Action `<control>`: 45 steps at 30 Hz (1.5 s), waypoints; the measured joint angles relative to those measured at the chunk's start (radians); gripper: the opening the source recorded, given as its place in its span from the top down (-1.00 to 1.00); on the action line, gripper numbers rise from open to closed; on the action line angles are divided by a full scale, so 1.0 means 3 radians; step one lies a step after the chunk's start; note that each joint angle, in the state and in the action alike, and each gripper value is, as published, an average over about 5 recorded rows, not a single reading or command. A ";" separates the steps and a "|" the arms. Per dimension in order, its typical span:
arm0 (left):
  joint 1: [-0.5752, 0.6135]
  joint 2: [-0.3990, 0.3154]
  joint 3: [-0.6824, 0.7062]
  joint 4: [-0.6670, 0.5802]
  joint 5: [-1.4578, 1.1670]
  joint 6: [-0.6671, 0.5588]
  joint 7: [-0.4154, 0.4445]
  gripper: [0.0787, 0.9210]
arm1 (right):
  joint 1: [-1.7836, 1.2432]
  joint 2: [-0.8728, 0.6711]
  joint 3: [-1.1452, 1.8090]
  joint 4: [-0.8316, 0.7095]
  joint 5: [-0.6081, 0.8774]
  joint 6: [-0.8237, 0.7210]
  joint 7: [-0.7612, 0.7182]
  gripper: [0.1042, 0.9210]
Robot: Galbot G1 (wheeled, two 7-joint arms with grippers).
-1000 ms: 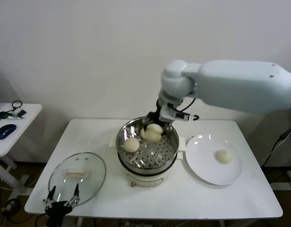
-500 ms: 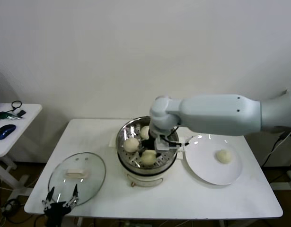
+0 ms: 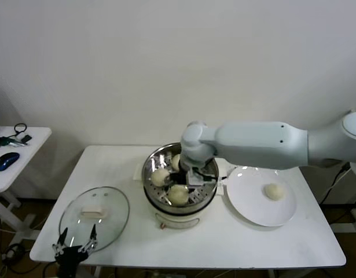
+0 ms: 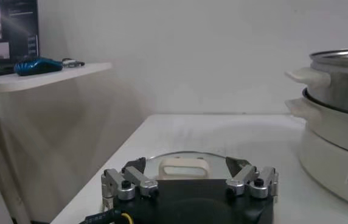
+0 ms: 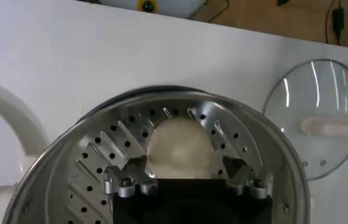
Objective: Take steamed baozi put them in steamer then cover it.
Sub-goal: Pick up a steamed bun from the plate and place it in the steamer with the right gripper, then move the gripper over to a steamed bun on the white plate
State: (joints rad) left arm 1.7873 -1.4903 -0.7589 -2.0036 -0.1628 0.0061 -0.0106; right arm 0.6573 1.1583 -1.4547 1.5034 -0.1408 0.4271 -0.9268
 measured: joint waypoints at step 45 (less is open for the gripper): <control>0.0014 0.0012 -0.0007 0.0026 0.0021 0.0006 0.0003 -0.77 | -0.1249 -0.1419 0.0726 -0.1888 0.0902 -0.1609 -0.0494 -0.76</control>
State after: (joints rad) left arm 1.7915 -1.4866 -0.7611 -1.9960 -0.1564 0.0080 -0.0098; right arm 0.2825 0.7326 -1.2370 0.9370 0.1299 -0.0555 -1.0749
